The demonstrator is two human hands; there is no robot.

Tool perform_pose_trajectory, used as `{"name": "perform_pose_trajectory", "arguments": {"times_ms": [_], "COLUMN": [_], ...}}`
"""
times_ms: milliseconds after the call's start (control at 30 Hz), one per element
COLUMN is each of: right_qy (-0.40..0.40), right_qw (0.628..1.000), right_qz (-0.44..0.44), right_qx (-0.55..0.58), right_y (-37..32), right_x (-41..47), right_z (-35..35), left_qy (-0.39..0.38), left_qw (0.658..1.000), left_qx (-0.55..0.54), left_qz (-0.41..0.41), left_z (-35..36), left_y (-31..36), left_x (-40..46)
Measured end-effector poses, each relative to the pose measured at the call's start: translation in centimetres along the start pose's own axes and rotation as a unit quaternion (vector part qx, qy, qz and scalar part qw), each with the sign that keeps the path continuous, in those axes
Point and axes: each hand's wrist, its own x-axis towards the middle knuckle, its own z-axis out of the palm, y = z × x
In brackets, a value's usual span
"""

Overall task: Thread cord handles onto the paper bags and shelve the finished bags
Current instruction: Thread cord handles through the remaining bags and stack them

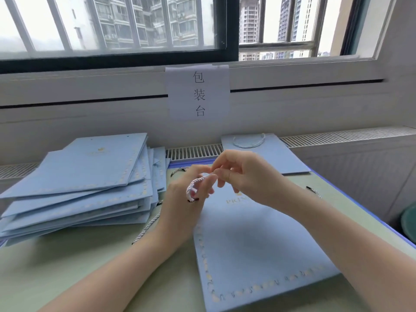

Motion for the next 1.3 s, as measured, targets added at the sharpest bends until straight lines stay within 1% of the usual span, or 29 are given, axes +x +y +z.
{"name": "perform_pose_trajectory", "arguments": {"times_ms": [33, 133, 300, 367, 433, 500, 567, 667, 733, 767, 833, 867, 967, 1100, 1200, 1300], "right_qy": [0.003, 0.011, -0.01, 0.021, 0.071, 0.099, 0.092, 0.024, -0.007, 0.0, 0.043, 0.053, 0.047, 0.04, 0.023, 0.049], "right_qw": [1.0, 0.999, 0.989, 0.985, 0.983, 0.984, 0.99, 0.995, 0.997, 0.999, 0.999, 0.998, 0.998, 0.995, 0.992, 0.988], "right_qz": [0.005, 0.026, 0.073, 0.077, 0.064, 0.043, 0.009, -0.037, -0.042, -0.041, -0.031, -0.021, -0.003, -0.003, 0.002, -0.014], "right_qx": [-0.01, -0.032, -0.13, -0.155, -0.156, -0.139, -0.106, -0.088, -0.062, -0.035, 0.008, 0.02, 0.045, 0.091, 0.124, 0.147], "right_y": [0.3, 0.9, 2.5, 3.1, 3.3, 3.0, 2.2, 1.1, 0.6, 0.5, 0.8, 1.1, 2.0, 3.5, 4.3, 4.6], "right_x": [0.0, 0.2, 0.3, 0.3, 0.5, 0.7, 0.8, 1.4, 2.5, 3.2, 4.6, 5.2, 6.1, 5.4, 4.6, 4.5], "right_z": [-0.1, -0.6, -1.0, -1.5, -2.1, -2.5, -2.3, -1.2, -0.4, -0.1, 0.2, 0.3, 1.0, 2.9, 4.0, 4.4], "left_qy": [0.0, 0.024, 0.052, 0.062, 0.072, 0.074, 0.062, 0.005, -0.032, -0.034, -0.014, -0.002, 0.014, -0.003, -0.007, 0.005], "left_qw": [1.0, 0.999, 0.993, 0.99, 0.987, 0.985, 0.981, 0.974, 0.976, 0.977, 0.979, 0.981, 0.987, 0.991, 0.99, 0.988], "left_qx": [-0.021, -0.026, -0.08, -0.096, -0.101, -0.095, -0.102, -0.126, -0.1, -0.09, -0.09, -0.085, -0.045, 0.008, -0.006, -0.01], "left_qz": [-0.002, -0.003, -0.063, -0.085, -0.106, -0.127, -0.152, -0.187, -0.189, -0.189, -0.182, -0.174, -0.156, -0.136, -0.14, -0.152], "left_z": [0.0, -0.1, -0.5, -0.8, -0.9, -0.8, -0.6, 0.1, 0.6, 0.7, 0.8, 0.9, 1.3, 1.8, 1.7, 1.7], "left_y": [0.1, 0.5, 0.0, -0.3, -0.5, -0.5, -0.5, 0.1, 0.5, 0.7, 0.7, 0.4, -0.8, -2.7, -2.8, -3.0], "left_x": [-0.1, 0.2, 0.6, 0.7, 0.9, 1.2, 1.7, 2.9, 4.0, 4.5, 5.5, 5.8, 5.9, 5.1, 4.8, 4.5]}}
